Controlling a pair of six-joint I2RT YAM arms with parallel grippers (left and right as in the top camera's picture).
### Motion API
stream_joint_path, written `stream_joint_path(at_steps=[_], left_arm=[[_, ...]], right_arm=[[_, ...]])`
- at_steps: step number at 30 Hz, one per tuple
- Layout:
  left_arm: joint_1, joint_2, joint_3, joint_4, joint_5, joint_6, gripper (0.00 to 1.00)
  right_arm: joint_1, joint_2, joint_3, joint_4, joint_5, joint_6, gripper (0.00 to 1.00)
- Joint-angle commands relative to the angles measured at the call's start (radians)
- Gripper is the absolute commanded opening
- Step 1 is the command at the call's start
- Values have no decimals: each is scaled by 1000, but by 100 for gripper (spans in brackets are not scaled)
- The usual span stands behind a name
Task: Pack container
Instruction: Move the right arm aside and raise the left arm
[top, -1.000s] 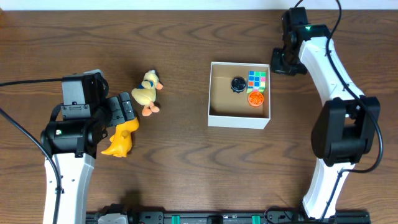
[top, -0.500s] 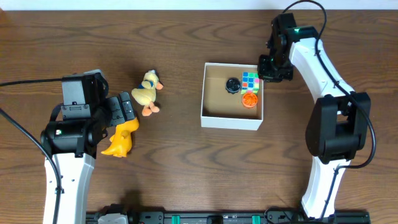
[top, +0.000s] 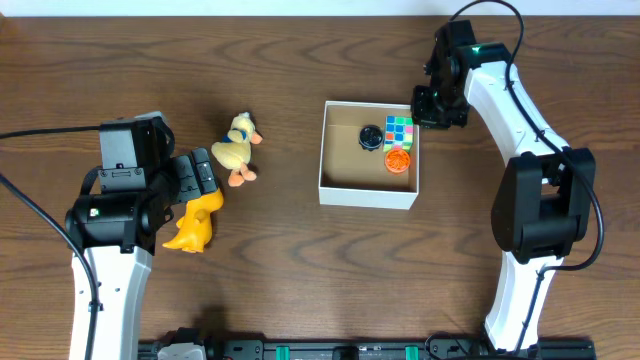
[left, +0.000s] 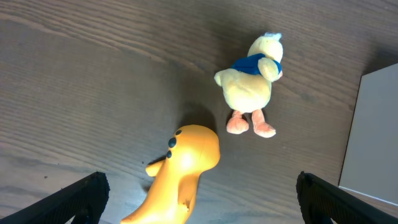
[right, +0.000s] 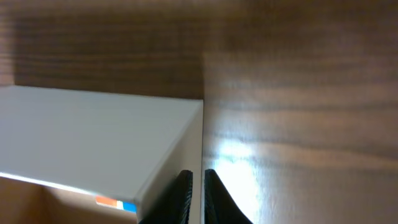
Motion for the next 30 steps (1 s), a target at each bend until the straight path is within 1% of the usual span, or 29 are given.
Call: stream_joint_path(at_steps=[1,11,21,25,27,30], left_arm=[[-3,0,17,-2,-5,3,98],[-3,0,17,-2,-5,3,98],[-3,0,17,-2,-5,3,98],[-3,0,17,-2,-5,3,98],[-3,0,17,-2,-5,3,98],[-3,-3,17,-3,-5,3,98]], right_arm=[[18,16,-3,19,-50,-70,12],[25,16,-3,18,-88,-89,11],[26,16,-3,19,-171,-103,11],[26,16,-3,19,-171,-102,11],[26,16,-3,16,-126,-78,14],[21,12,-2,-7,45,21,20]])
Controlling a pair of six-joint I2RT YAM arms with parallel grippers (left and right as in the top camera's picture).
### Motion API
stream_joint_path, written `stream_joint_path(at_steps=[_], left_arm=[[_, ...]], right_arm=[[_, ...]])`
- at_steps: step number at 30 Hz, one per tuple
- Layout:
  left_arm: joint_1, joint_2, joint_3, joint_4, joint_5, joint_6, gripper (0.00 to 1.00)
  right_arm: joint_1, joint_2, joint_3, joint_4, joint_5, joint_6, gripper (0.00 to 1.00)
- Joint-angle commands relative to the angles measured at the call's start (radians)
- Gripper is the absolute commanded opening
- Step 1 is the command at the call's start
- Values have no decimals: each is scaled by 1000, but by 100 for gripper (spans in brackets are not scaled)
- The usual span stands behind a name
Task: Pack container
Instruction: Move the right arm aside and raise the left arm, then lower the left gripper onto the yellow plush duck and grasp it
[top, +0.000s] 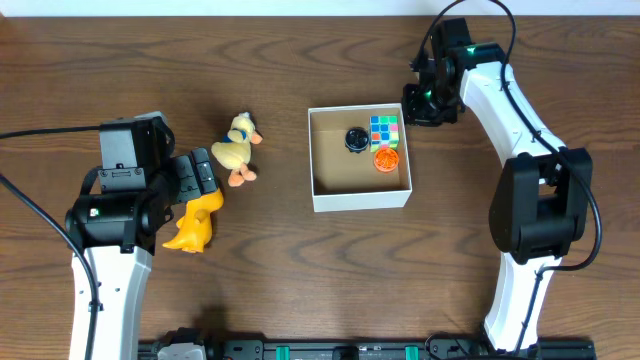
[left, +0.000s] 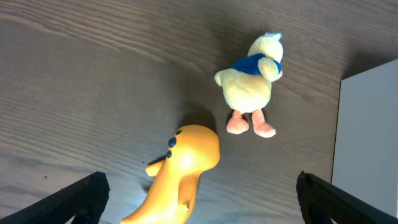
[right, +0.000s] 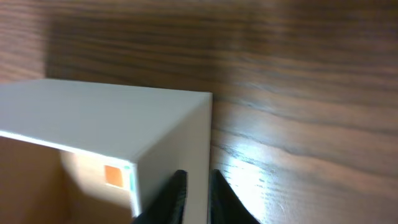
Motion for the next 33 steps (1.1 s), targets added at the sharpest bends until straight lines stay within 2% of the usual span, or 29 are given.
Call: stream_joint_path(at_steps=[1,5,8,12,17,27,33], left_arm=[[-3,-7,21,-3,-5,3,98],[-3,-1,110,-58,-4,93,98],[-3,57,268,-146,-4,151,98],[-3,219,500,-256,-4,188,98],[-19,454,680,-290,29,289,98],[-77,787,696,-172,89,387,98],[-93,940,695,-179,85,408,98]], right_arm=[[0,6,2,-26,189,105,22],[-34,-44,31,-91,292,120,30],[-60,-113,45,-124,324,120,31],[-76,-214,45,-159,348,114,42],[-77,-312,45,-231,397,116,49],[-98,-351,44,-342,397,97,51],[-98,-351,44,-346,396,97,51]])
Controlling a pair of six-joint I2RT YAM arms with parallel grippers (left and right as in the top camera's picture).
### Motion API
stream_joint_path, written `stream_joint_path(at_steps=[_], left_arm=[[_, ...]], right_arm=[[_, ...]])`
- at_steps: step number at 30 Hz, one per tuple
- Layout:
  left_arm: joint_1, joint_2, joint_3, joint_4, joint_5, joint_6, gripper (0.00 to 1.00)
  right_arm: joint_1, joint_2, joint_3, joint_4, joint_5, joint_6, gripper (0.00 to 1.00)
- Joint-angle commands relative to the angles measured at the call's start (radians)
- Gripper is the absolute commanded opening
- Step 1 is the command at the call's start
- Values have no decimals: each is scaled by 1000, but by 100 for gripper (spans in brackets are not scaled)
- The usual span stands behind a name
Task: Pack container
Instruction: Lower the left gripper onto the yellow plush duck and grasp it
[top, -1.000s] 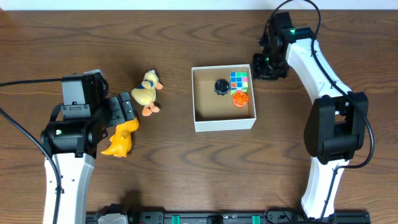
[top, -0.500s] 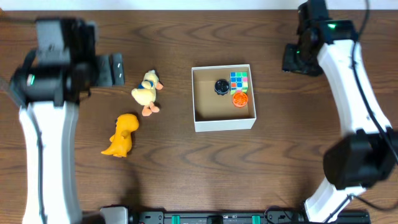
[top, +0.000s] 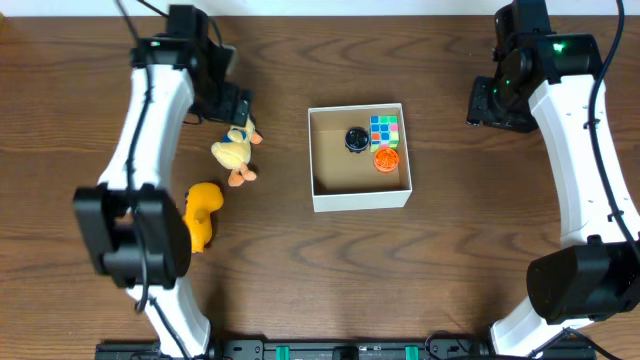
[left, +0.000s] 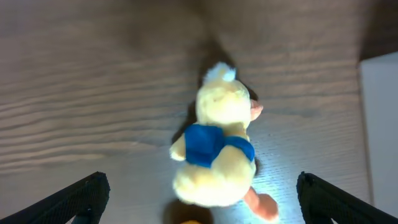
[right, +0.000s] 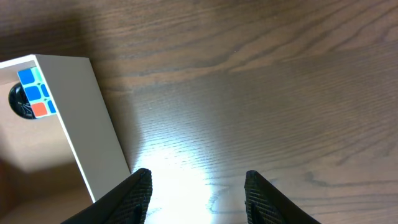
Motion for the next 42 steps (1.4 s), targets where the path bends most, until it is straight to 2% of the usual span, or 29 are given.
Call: stream_joint_path(at_steps=[1,10,27,29,30,31,32,37,40,42], left_arm=[[-3,65,11,-14,5,34,98],[-3,185,3,-28,-14,34,98],[-3,226,-26,-28,-14,33,100],[-3,226,-32,-30,-14,33,73],[-3,226,-32,-33,-14,33,55],[-3,226,-32,-36,-13,33,44],[-3,226,-32,-38,-13,31,40],[-3,226,-32,-52,-13,29,39],[-3,225,-32,-60,-13,29,22],[-4,217,-32,-66,-13,16,19]], right_arm=[[-12,-2,6,-1,18,-8,51],[-12,-2,6,-4,17,-8,51],[-12,-2,6,-15,17,-7,51],[-12,-2,6,-16,17,-7,51],[-12,-2,6,-16,16,-7,51],[-12,-2,6,-18,16,-7,51],[-12,-2,6,-19,16,-7,50],[-12,-2,6,-25,16,-7,51],[-12,-2,6,-27,16,-7,50],[-12,-2,6,-27,17,-8,51]])
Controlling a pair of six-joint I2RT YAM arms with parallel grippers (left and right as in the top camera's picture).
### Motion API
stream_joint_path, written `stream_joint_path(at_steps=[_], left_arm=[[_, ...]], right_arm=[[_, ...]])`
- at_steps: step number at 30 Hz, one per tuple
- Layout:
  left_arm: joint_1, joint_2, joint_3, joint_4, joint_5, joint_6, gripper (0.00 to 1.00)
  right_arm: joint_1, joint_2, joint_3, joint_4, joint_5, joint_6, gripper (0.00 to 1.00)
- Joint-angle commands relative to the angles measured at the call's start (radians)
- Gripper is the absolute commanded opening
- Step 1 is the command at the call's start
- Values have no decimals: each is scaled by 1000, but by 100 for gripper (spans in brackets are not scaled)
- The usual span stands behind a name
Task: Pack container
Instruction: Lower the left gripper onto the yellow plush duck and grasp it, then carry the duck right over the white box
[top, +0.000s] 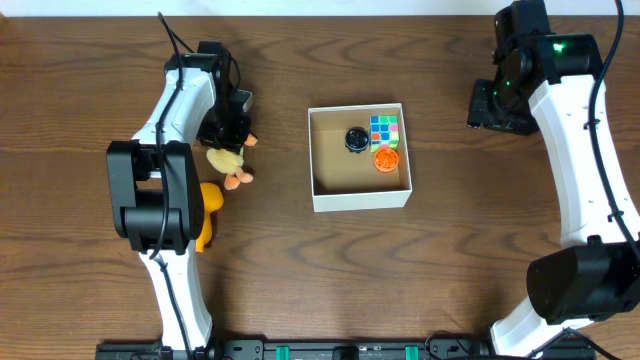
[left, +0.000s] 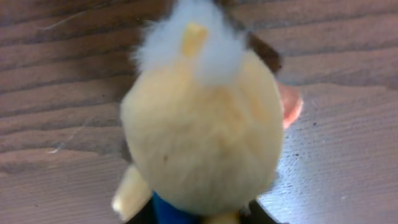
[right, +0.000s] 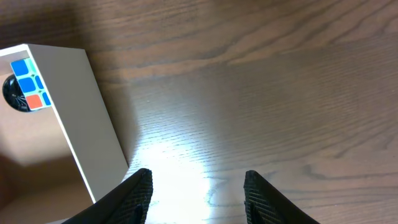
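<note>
A yellow plush duck (top: 226, 160) with a blue scarf lies on the table left of the white box (top: 360, 201). It fills the left wrist view (left: 202, 124). My left gripper (top: 232, 132) is down on it, its dark fingers pressed against both sides of the body (left: 211, 214). In the box lie a colour cube (top: 385, 130), a black round thing (top: 355, 139) and an orange round thing (top: 386, 158). My right gripper (right: 196, 193) hangs open over bare wood right of the box (right: 81, 124), holding nothing.
An orange toy dinosaur (top: 208, 205) lies below the duck, partly hidden by my left arm. The box's front half is bare cardboard. My right arm (top: 560, 120) runs along the table's right side.
My left gripper was open above the duck with its fingers wide apart. Now it is low on the duck with the fingers closed in on its body. The right arm has hardly moved.
My right gripper was first shut on the box's right wall, while the left stayed open by the dinosaur. Then the box stood further left and turned. Later the right gripper was open, off to the right, and the left was over the duck, which it now grips.
</note>
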Motion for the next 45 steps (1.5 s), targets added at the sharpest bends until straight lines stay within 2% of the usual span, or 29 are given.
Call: stream_joint_path(at_steps=[1,8,14,19,26,29,38,45], left_arm=[[1,0,-3,-18,-11,-10,15],[-23,-138,71,-29,-11,-42,6],[-135,-331,103,-14,-11,125,6],[-280,-415,103,-3,-11,247,6],[-474,-393,95,25,-10,355,6],[-517,-360,95,33,-10,359,6],[-521,-206,93,36,-11,378,6],[-515,-126,93,118,-11,418,6]], right_arm=[[-12,-2,6,-2,17,-7,50],[-12,-2,6,-1,17,-7,50],[-12,-2,6,-1,17,-7,50],[-12,-2,6,-1,16,-7,50],[-12,-2,6,-2,10,-7,49],[-12,-2,6,-2,9,-7,49],[-11,-2,6,-10,9,-7,48],[-11,-2,6,-17,10,-7,48]])
